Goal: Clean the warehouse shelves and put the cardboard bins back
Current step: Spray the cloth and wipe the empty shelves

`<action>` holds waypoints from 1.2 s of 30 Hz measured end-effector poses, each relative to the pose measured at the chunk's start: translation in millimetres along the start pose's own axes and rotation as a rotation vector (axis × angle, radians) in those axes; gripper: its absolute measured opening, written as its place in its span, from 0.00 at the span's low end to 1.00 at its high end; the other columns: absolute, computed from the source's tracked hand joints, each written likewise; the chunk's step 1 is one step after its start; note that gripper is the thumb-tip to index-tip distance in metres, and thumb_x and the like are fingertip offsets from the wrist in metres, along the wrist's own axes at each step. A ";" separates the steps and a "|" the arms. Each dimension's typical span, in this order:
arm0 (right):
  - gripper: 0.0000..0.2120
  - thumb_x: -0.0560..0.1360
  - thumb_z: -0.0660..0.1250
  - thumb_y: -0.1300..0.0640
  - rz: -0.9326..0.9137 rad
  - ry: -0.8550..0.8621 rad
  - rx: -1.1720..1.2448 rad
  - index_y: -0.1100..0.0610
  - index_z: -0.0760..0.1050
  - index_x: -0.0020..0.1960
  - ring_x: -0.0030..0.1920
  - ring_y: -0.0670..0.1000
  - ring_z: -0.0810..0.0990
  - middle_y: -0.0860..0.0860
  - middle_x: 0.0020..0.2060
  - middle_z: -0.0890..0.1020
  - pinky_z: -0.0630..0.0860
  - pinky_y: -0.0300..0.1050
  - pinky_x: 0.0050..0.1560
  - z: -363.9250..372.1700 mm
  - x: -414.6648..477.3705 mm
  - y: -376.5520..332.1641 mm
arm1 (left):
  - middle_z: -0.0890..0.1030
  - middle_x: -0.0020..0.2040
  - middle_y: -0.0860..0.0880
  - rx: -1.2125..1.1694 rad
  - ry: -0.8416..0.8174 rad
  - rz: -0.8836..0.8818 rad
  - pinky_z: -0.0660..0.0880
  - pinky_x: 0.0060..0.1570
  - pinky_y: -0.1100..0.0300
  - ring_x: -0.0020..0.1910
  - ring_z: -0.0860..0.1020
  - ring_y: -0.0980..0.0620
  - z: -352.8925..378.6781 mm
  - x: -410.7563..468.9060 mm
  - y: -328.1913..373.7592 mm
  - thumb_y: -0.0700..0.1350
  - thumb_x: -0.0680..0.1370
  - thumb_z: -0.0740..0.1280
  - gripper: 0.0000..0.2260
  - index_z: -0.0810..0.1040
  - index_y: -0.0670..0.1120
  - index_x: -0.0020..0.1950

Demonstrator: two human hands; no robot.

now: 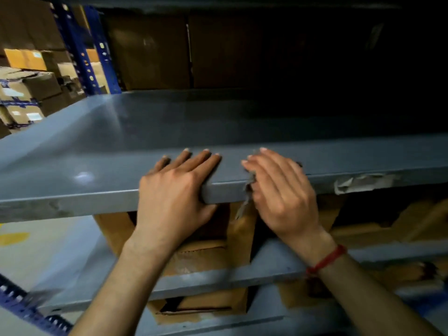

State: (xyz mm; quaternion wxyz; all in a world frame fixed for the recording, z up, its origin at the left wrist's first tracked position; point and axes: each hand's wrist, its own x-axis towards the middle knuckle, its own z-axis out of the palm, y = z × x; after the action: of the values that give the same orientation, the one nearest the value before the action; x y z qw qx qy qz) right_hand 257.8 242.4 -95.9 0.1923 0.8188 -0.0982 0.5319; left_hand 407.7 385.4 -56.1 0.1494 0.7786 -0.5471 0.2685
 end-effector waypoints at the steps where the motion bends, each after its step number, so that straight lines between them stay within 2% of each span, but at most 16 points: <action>1: 0.18 0.84 0.54 0.59 0.024 0.010 -0.027 0.65 0.80 0.62 0.65 0.59 0.77 0.60 0.60 0.81 0.69 0.53 0.68 -6.5 -7.8 17.1 | 0.77 0.69 0.51 -0.004 0.020 0.004 0.73 0.65 0.44 0.68 0.77 0.46 0.6 -0.7 0.6 0.61 0.67 0.69 0.33 0.75 0.54 0.72; 4: 0.19 0.83 0.52 0.59 0.136 0.068 -0.080 0.65 0.79 0.61 0.67 0.60 0.76 0.60 0.60 0.81 0.70 0.58 0.69 -14.4 -28.2 47.5 | 0.79 0.68 0.51 0.008 0.038 -0.005 0.74 0.63 0.45 0.65 0.78 0.45 1.7 -0.7 4.7 0.59 0.65 0.67 0.33 0.77 0.54 0.70; 6: 0.20 0.83 0.51 0.60 0.276 0.154 -0.060 0.65 0.80 0.59 0.66 0.59 0.76 0.60 0.58 0.82 0.70 0.61 0.68 -7.3 -28.7 35.4 | 0.79 0.67 0.51 0.001 0.032 -0.020 0.74 0.63 0.44 0.65 0.79 0.45 1.7 -1.4 7.8 0.58 0.64 0.67 0.33 0.77 0.53 0.70; 8: 0.19 0.82 0.52 0.61 0.341 0.199 -0.003 0.65 0.80 0.58 0.65 0.58 0.77 0.59 0.57 0.82 0.69 0.60 0.69 4.5 -19.6 9.6 | 0.79 0.67 0.51 0.000 0.015 -0.031 0.74 0.63 0.44 0.65 0.78 0.45 0.8 -2.8 9.4 0.58 0.64 0.66 0.33 0.77 0.53 0.70; 10: 0.17 0.83 0.54 0.61 0.241 0.146 0.038 0.64 0.81 0.58 0.64 0.58 0.78 0.59 0.57 0.83 0.69 0.57 0.70 7.8 -12.9 -5.3 | 0.79 0.67 0.50 0.003 0.010 -0.029 0.73 0.64 0.45 0.66 0.78 0.45 0.4 -3.4 9.2 0.59 0.64 0.66 0.34 0.77 0.53 0.71; 13: 0.17 0.83 0.55 0.61 0.033 0.045 -0.006 0.65 0.81 0.60 0.66 0.59 0.77 0.59 0.60 0.82 0.70 0.56 0.70 -8.0 -18.3 23.8 | 0.78 0.68 0.50 0.013 0.006 -0.024 0.73 0.64 0.45 0.66 0.78 0.45 -0.2 -3.6 8.0 0.61 0.66 0.65 0.33 0.76 0.54 0.71; 17: 0.17 0.83 0.54 0.62 0.179 0.082 -0.126 0.65 0.80 0.59 0.67 0.59 0.76 0.60 0.60 0.81 0.69 0.58 0.70 -23.2 -35.5 53.5 | 0.79 0.67 0.52 0.017 0.008 -0.033 0.74 0.64 0.47 0.65 0.78 0.46 -2.3 -3.2 8.7 0.63 0.68 0.59 0.33 0.76 0.55 0.71; 20: 0.16 0.83 0.55 0.62 0.300 0.166 -0.045 0.64 0.81 0.57 0.63 0.59 0.78 0.58 0.56 0.83 0.70 0.60 0.69 -10.5 -28.9 37.8 | 0.80 0.66 0.51 0.007 0.006 -0.048 0.75 0.61 0.47 0.64 0.79 0.46 -4.4 -2.3 10.6 0.60 0.65 0.65 0.33 0.77 0.54 0.70; 23: 0.17 0.83 0.54 0.61 0.261 0.158 0.054 0.62 0.82 0.55 0.59 0.58 0.80 0.56 0.52 0.84 0.71 0.57 0.67 -2.4 -16.5 21.1 | 0.79 0.67 0.52 0.005 -0.022 -0.064 0.76 0.59 0.47 0.64 0.79 0.47 -6.0 -2.1 9.9 0.60 0.64 0.67 0.34 0.76 0.56 0.71; 25: 0.16 0.83 0.56 0.59 0.192 0.099 0.041 0.60 0.83 0.55 0.57 0.58 0.81 0.54 0.51 0.84 0.71 0.55 0.65 -4.1 -11.9 19.8 | 0.77 0.69 0.53 -0.001 -0.071 -0.061 0.75 0.61 0.45 0.66 0.77 0.46 -4.2 -0.2 7.2 0.64 0.64 0.66 0.36 0.72 0.57 0.73; 28: 0.12 0.83 0.60 0.60 0.025 0.042 0.039 0.58 0.81 0.61 0.52 0.58 0.80 0.54 0.51 0.83 0.72 0.55 0.59 -22.2 -7.6 38.1 | 0.71 0.75 0.53 0.032 -0.180 -0.043 0.66 0.69 0.36 0.73 0.70 0.46 1.7 -0.7 -1.4 0.74 0.65 0.63 0.42 0.62 0.62 0.78; 30: 0.13 0.82 0.61 0.61 -0.032 0.072 0.122 0.58 0.78 0.64 0.50 0.58 0.79 0.55 0.52 0.82 0.73 0.54 0.56 -44.3 -9.0 66.0 | 0.66 0.78 0.52 0.003 -0.197 -0.046 0.58 0.71 0.28 0.78 0.62 0.44 2.4 -1.6 10.9 0.80 0.63 0.60 0.47 0.58 0.63 0.79; 33: 0.14 0.83 0.58 0.62 0.028 0.178 0.149 0.58 0.75 0.67 0.52 0.59 0.78 0.55 0.53 0.79 0.73 0.54 0.59 -75.8 -27.4 126.4 | 0.66 0.77 0.53 -0.107 -0.079 -0.009 0.50 0.69 0.24 0.78 0.60 0.42 -0.5 5.2 82.7 0.79 0.63 0.59 0.48 0.61 0.59 0.79; 36: 0.14 0.83 0.60 0.62 0.070 0.113 -0.027 0.58 0.78 0.65 0.56 0.60 0.78 0.55 0.54 0.80 0.72 0.55 0.60 -88.1 -65.7 186.7 | 0.66 0.78 0.52 -0.067 -0.003 0.141 0.45 0.71 0.25 0.80 0.56 0.45 9.4 36.7 168.2 0.75 0.66 0.63 0.47 0.58 0.57 0.80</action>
State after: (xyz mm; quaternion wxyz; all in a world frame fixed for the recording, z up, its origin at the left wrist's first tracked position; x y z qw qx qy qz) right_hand 88.9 107.2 -84.6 0.1899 0.7809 -0.1227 0.5822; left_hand 262.8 292.2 -52.7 0.1553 0.7332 -0.6095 0.2584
